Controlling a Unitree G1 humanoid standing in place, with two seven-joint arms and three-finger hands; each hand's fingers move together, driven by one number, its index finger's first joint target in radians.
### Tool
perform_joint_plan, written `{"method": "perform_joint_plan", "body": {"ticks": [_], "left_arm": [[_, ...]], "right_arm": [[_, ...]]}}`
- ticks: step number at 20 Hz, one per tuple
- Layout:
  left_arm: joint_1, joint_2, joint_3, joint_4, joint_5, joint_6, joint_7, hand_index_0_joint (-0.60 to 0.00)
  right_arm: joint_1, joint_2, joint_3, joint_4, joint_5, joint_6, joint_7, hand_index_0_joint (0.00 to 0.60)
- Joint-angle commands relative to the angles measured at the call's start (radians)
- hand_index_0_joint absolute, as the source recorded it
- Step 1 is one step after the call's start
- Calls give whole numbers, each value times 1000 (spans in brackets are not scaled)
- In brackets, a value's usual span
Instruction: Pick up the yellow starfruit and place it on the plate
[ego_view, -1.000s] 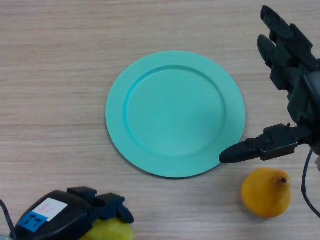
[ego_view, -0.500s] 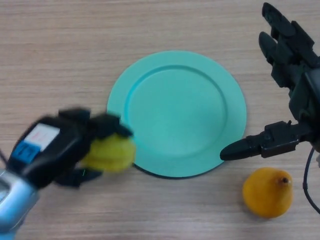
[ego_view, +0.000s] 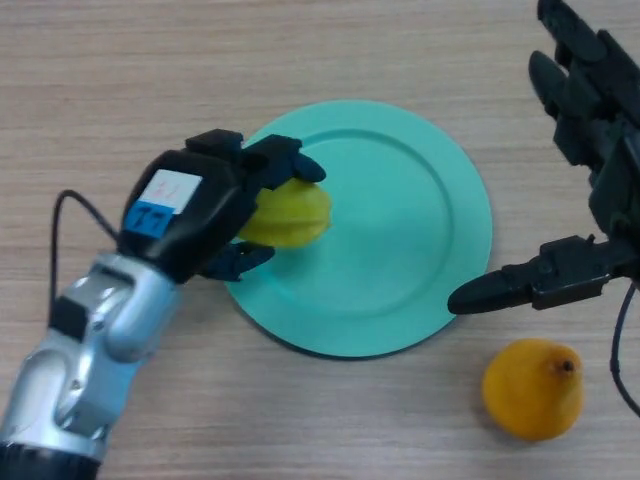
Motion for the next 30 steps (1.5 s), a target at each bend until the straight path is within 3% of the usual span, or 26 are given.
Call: {"method": "perform_joint_plan", "body": {"ticks": [1,2,3,5,8,10,13,17,18,21,23,24,27,28,30], "left_arm": [[-77,-7,17,14,-14,2,65,-600],[-82,-22,0,43,-42,11,10,-600],[-91,-21,-11,64,-19,6,15,-600],[-69,-52,13,41,-110,70,-63,-600],[-50,-40,10,7,-97,108,-66,-200],[-7,-13,26,-94,-62,141,-49,0],[18,4,74,-229,-153,158,-75,0],[56,20,120,-374,-306,130,-11,0],[78,19,155,-441,-451,139,1,0],[89,36,199,-516,-605,185,50,0],[99,44,231,-574,-784,234,40,0],[114,50,248,-608,-946,277,0,0],[164,55,284,-642,-1128,279,-46,0],[196,68,312,-676,-1223,349,-75,0],[240,69,329,-708,-1271,418,-100,0]], "right_arm": [[-29,-28,-55,-64,62,-92,-41,0],[-28,-29,-56,-69,63,-91,-44,0],[-29,-30,-57,-72,62,-91,-46,0],[-20,-28,-62,-83,69,-93,-50,0],[-10,-29,-57,-83,52,-108,-52,0],[-7,-27,-51,-86,33,-114,-56,0],[-4,-24,-51,-98,30,-99,-51,0],[-8,-23,-40,-103,2,-92,-52,0],[-16,-23,-34,-104,-8,-87,-51,0],[-18,-25,-41,-101,-19,-91,-42,0],[-15,-22,-48,-106,-3,-94,-49,0],[-14,-24,-56,-107,9,-91,-53,0],[-18,-30,-63,-104,21,-98,-61,0],[-16,-33,-72,-110,25,-95,-60,0],[-5,-34,-93,-108,46,-114,-64,0]]}}
